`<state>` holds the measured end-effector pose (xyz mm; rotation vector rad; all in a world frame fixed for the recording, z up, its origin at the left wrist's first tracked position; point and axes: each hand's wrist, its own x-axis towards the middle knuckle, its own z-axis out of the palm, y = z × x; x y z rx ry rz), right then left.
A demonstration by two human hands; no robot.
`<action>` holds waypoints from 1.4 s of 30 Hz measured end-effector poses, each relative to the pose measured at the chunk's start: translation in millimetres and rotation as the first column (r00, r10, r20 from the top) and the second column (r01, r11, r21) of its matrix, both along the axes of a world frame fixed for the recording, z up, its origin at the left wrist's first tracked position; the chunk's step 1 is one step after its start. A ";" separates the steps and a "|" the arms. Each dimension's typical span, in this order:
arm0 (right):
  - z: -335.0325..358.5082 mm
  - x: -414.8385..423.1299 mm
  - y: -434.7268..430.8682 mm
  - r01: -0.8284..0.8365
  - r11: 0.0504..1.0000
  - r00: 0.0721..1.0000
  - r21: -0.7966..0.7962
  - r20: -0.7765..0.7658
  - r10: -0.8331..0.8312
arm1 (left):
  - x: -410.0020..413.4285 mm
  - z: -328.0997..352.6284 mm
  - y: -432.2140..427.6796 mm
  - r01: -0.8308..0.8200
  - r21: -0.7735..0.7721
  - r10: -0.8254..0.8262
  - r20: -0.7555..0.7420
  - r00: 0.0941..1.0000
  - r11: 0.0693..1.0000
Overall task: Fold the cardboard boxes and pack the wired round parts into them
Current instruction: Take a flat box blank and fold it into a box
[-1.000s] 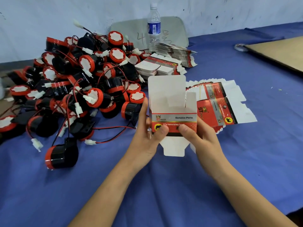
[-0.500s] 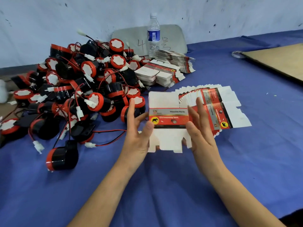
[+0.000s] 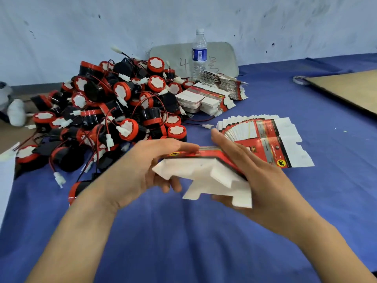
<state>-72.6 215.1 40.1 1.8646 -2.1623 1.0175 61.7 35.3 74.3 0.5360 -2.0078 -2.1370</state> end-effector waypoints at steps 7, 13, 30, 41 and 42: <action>20.0 24.7 3.9 0.282 0.949 0.927 0.142 -0.295 -0.231 | 5.2 24.9 6.7 0.076 -0.126 -0.067 0.067 0.995 0.989; 12.2 19.6 -2.0 0.212 0.977 0.970 -0.027 0.127 -0.207 | 11.1 13.5 13.6 0.086 -0.656 -0.013 0.116 0.993 0.750; -41.5 22.8 -27.7 0.447 0.792 0.505 -0.416 0.848 0.161 | -13.9 -43.4 68.0 -0.269 -0.113 0.220 -0.328 0.919 0.956; -35.9 18.2 -20.3 0.281 0.833 0.623 -0.477 0.751 0.220 | -18.4 -42.5 56.3 -0.202 -0.172 0.117 -0.408 0.906 0.964; -35.4 17.8 -20.1 0.266 0.837 0.622 -0.478 0.748 0.230 | -17.6 -39.5 50.4 -0.180 -0.229 0.079 -0.391 0.917 0.957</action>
